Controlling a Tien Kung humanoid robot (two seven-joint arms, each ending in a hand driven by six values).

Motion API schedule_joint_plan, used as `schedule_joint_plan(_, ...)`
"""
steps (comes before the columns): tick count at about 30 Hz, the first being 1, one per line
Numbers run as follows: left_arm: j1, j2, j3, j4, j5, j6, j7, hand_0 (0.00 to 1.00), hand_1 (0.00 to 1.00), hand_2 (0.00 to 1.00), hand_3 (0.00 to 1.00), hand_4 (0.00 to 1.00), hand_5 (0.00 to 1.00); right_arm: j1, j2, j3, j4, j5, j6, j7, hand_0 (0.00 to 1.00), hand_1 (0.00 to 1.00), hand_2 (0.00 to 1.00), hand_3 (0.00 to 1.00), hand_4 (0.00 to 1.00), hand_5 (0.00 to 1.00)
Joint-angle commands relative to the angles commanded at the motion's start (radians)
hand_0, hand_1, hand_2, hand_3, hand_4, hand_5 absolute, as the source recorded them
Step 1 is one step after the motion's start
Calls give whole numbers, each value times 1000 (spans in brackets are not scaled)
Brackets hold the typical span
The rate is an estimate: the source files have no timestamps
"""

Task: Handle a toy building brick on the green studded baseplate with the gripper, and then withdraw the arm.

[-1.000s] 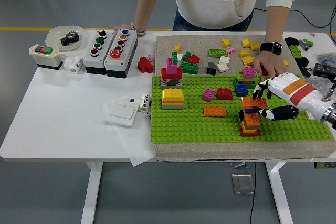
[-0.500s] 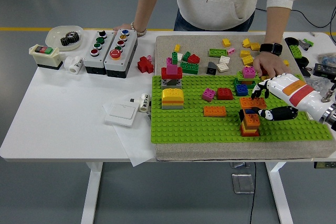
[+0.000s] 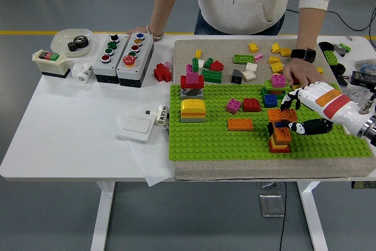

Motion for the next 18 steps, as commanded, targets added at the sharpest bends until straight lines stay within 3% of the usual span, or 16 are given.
schedule_joint_plan(18, -2, 0, 2, 0, -1, -4, -1, 559, 628, 695, 617, 643, 754, -2, 4, 1, -14, -1, 5, 0, 290, 426, 523, 556, 661, 273)
